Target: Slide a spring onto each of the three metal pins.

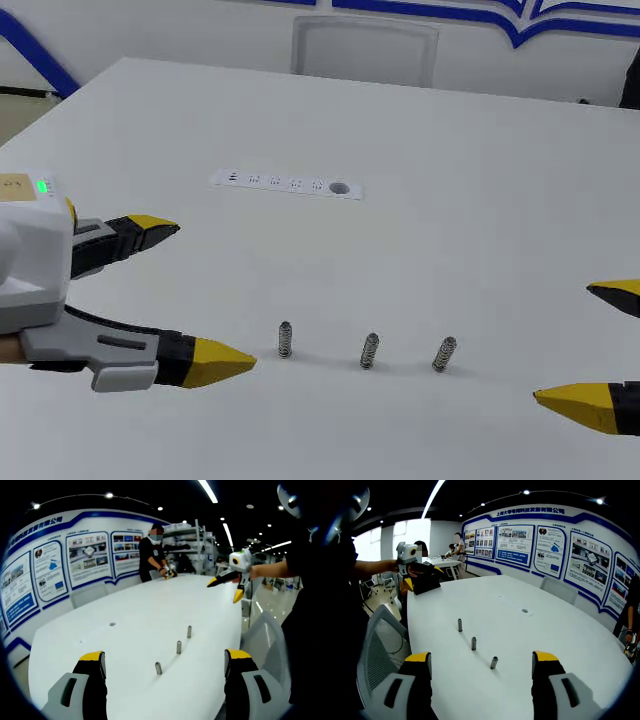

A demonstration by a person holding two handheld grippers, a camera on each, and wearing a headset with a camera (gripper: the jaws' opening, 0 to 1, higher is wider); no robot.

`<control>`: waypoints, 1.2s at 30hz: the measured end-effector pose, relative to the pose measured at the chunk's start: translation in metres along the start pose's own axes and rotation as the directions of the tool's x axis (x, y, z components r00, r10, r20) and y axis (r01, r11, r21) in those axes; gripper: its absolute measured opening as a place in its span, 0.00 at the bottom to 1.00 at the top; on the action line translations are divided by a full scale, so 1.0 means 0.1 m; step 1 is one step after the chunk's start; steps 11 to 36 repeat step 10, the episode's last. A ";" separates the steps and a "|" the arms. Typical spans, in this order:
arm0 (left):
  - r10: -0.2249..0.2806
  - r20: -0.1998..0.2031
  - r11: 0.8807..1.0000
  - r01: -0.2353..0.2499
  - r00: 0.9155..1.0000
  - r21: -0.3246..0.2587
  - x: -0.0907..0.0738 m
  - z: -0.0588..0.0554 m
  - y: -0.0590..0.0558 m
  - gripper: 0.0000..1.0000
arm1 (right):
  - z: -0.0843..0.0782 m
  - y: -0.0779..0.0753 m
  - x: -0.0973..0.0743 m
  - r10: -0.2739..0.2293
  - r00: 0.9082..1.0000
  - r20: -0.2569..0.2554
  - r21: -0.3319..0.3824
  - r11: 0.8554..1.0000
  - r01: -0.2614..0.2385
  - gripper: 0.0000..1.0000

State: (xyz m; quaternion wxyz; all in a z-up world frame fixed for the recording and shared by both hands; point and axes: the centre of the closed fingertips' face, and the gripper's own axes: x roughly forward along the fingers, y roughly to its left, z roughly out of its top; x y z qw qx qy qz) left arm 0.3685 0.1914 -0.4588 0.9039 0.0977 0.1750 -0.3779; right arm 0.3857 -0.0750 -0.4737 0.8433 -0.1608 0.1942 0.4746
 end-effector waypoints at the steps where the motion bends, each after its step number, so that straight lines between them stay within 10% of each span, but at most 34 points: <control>1: 0.005 -0.001 1.000 -0.005 1.000 0.002 -0.01 0.00 0.01 1.00 | -0.01 0.02 0.02 0.005 1.000 -0.006 -0.003 1.000 -0.005 0.84; 36: 0.015 -0.030 1.000 -0.015 0.999 0.024 -0.07 -0.01 0.04 1.00 | -0.01 0.07 0.08 0.030 1.000 -0.008 -0.021 0.999 -0.030 0.90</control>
